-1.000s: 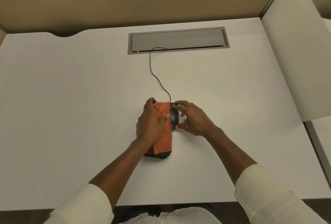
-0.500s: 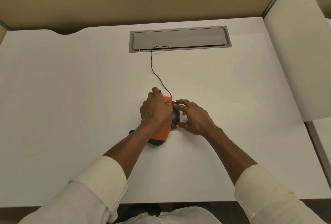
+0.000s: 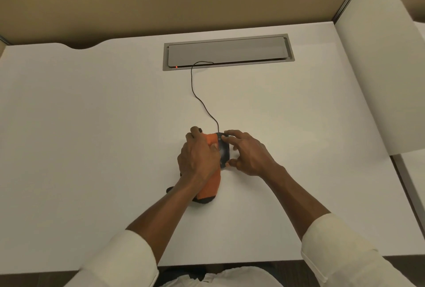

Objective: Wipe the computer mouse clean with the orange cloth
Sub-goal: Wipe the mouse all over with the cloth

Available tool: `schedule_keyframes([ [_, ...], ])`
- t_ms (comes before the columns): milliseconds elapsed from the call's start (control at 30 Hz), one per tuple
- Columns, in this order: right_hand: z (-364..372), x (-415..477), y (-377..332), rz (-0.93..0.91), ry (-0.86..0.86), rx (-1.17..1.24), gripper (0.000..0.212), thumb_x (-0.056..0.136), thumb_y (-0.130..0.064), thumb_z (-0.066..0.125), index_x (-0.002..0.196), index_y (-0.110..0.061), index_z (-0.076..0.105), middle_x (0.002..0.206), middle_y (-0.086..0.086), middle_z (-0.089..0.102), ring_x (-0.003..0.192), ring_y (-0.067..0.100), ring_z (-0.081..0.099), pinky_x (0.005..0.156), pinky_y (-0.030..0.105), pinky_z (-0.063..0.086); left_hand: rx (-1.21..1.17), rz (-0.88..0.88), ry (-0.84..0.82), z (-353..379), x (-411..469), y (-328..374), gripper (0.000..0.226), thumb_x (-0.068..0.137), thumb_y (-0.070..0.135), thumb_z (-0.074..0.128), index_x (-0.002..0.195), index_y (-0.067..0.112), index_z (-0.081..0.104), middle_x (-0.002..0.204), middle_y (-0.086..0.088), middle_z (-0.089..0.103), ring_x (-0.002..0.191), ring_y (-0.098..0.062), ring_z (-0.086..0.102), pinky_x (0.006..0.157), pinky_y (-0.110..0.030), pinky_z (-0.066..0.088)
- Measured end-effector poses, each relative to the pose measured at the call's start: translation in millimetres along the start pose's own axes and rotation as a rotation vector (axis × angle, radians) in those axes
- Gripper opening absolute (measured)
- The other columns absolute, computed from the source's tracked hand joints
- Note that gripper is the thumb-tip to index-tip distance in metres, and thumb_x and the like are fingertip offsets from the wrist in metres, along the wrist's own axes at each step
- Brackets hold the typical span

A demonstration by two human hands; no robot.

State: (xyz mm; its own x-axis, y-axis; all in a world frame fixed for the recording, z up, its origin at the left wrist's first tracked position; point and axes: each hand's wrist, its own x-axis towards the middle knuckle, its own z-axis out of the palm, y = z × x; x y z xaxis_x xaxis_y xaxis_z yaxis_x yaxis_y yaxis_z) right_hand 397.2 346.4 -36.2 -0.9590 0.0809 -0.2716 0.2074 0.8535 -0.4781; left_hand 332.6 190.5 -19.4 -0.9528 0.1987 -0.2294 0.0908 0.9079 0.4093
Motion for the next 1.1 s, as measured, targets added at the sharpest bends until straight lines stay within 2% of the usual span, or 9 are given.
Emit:
schedule_keyframes([
  [233,0.2,-2.5,1.5,0.004,0.021,-0.002,0.080,0.081,-0.038,0.083,0.154,-0.032,0.050,0.163,-0.015,0.041,0.123,0.017,0.056,0.084,0.037,0.056,0.054,0.028,-0.054,-8.9,41.5,8.3,0.053,0.090,0.038,0.067,0.132,0.016,0.043,0.125,-0.009,0.062,0.108,-0.036,0.067,0.075,-0.041,0.045],
  [433,-0.7,-2.1,-0.1,0.009,0.017,-0.025,0.080,0.083,-0.038,0.083,0.155,-0.032,0.049,0.164,-0.015,0.040,0.127,0.018,0.055,0.084,0.038,0.055,0.068,0.113,-0.034,-8.5,26.4,6.6,0.046,0.097,0.032,0.062,0.136,0.015,0.043,0.127,-0.009,0.060,0.107,-0.033,0.066,0.080,-0.044,0.054],
  [600,0.0,-2.0,0.0,0.013,0.017,-0.030,0.081,0.083,-0.040,0.084,0.155,-0.032,0.049,0.164,-0.014,0.039,0.128,0.018,0.053,0.083,0.035,0.051,0.089,0.112,-0.003,-1.2,-6.9,-7.1,0.056,0.095,0.028,0.066,0.142,0.013,0.038,0.130,-0.011,0.056,0.104,-0.031,0.066,0.075,-0.041,0.054],
  [700,0.1,-1.9,0.0,0.016,0.016,-0.026,0.081,0.083,-0.041,0.084,0.156,-0.032,0.048,0.164,-0.014,0.039,0.128,0.018,0.053,0.086,0.038,0.054,0.091,0.116,-0.010,3.4,-17.6,-12.9,0.062,0.095,0.031,0.068,0.144,0.014,0.036,0.130,-0.010,0.055,0.106,-0.028,0.065,0.076,-0.038,0.054],
  [900,2.3,-2.3,1.9,0.011,0.027,-0.038,0.081,0.083,-0.040,0.084,0.156,-0.033,0.048,0.165,-0.016,0.038,0.131,0.019,0.051,0.085,0.039,0.056,0.137,0.148,-0.035,-0.4,16.2,-3.8,0.056,0.093,0.030,0.066,0.139,0.012,0.041,0.124,-0.012,0.059,0.103,-0.032,0.066,0.072,-0.037,0.047],
  [1000,3.4,-2.7,2.5,0.010,0.028,-0.040,0.081,0.083,-0.040,0.084,0.155,-0.034,0.048,0.164,-0.017,0.038,0.130,0.020,0.050,0.085,0.040,0.057,0.184,0.234,-0.090,-6.0,43.1,2.6,0.054,0.093,0.034,0.064,0.137,0.012,0.041,0.124,-0.012,0.059,0.106,-0.035,0.066,0.073,-0.038,0.042],
  [1100,2.2,-1.8,2.2,0.013,0.018,-0.044,0.080,0.083,-0.041,0.083,0.154,-0.035,0.048,0.163,-0.018,0.037,0.128,0.019,0.050,0.083,0.039,0.056,0.268,0.380,-0.151,-12.6,60.1,5.8,0.053,0.095,0.035,0.061,0.138,0.013,0.040,0.127,-0.013,0.059,0.106,-0.036,0.066,0.074,-0.041,0.045],
])
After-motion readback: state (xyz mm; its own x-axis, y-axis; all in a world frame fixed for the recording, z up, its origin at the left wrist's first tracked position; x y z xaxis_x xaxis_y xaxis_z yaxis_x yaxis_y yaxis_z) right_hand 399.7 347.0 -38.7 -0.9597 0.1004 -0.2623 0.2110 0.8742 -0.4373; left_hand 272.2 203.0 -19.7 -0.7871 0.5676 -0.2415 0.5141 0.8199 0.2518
